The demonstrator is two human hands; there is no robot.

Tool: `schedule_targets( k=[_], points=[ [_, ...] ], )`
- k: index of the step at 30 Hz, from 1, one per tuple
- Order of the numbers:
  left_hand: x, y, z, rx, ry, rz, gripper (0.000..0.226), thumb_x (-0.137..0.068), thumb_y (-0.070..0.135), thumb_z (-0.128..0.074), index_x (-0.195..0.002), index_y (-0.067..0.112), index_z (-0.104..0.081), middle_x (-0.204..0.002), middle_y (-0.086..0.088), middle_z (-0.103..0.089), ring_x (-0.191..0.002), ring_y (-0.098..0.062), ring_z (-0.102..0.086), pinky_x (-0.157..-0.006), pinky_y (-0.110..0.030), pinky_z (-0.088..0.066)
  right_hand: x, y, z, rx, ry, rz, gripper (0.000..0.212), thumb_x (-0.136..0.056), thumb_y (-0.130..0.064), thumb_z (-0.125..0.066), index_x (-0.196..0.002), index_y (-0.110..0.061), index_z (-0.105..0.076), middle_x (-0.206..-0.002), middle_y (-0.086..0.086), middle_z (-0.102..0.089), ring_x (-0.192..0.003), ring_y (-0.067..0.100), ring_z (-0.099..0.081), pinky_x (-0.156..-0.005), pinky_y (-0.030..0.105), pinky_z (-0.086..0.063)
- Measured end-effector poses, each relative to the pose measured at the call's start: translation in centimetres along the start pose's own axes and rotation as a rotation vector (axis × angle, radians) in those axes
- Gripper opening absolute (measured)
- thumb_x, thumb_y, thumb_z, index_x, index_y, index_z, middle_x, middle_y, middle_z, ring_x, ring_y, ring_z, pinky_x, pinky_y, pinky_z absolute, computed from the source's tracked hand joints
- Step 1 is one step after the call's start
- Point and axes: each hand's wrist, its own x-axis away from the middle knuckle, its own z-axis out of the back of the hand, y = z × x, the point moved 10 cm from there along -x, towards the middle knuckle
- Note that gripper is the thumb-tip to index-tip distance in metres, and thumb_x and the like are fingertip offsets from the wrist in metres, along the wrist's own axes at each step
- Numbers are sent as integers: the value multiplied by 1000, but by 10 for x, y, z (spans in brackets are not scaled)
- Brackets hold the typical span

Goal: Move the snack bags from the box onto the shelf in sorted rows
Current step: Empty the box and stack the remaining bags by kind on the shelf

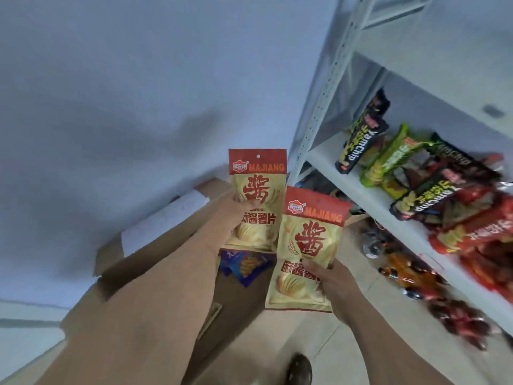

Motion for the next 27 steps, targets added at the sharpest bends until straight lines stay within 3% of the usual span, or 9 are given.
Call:
schedule_targets(
  k=[3,7,11,14,17,21,27],
  points=[
    [23,55,-70,-64,-114,-64,25,-86,22,-77,-109,16,-67,-98,-5,-79,-82,-21,-77,-76,-40,-61,40,-23,58,-85,106,67,28,-85,-12,-76,-111,-7,-69,-97,11,-78,-86,31,-76,-69,39,-62],
    [54,106,-169,-81,-270,-136,25,-84,19,-79,-107,15,-70,-99,-6,-79,-91,-27,-76,-90,-50,-58,84,-43,136,-152,228,151,26,-87,-16,-75,-111,-9,-67,-97,10,-78,-88,33,-75,-87,57,-57],
    [86,143,-267,-143,-366,-228,20,-84,18,-79,-103,16,-71,-96,-5,-79,-83,-22,-76,-74,-36,-60,124,-48,223,-224,340,198,29,-86,-19,-77,-111,-6,-69,-98,11,-78,-90,35,-75,-91,61,-54],
    [112,160,-339,-163,-450,-276,18,-82,17,-81,-98,22,-73,-97,-4,-79,-92,-28,-75,-86,-48,-59,152,-49,286,-275,402,245,27,-85,-19,-77,-107,-5,-71,-99,14,-77,-93,40,-73,-94,65,-50],
    [135,172,-402,-183,-510,-302,21,-83,21,-81,-103,19,-74,-99,-1,-79,-96,-27,-75,-91,-48,-57,175,-52,341,-308,453,286,28,-85,-17,-78,-108,-5,-70,-98,13,-78,-93,39,-74,-91,64,-53],
    [156,188,-472,-184,-544,-349,23,-82,23,-82,-102,19,-72,-97,0,-79,-93,-24,-75,-92,-50,-57,195,-58,402,-378,502,344,25,-85,-14,-77,-107,-5,-70,-96,12,-78,-87,34,-76,-83,52,-60],
    [151,221,-548,-222,-545,-408,20,-86,25,-78,-101,23,-66,-102,0,-76,-97,-25,-71,-95,-51,-55,186,-81,471,-431,535,383,28,-84,-16,-78,-107,-3,-70,-96,14,-78,-86,35,-75,-85,53,-59]
  ],
)
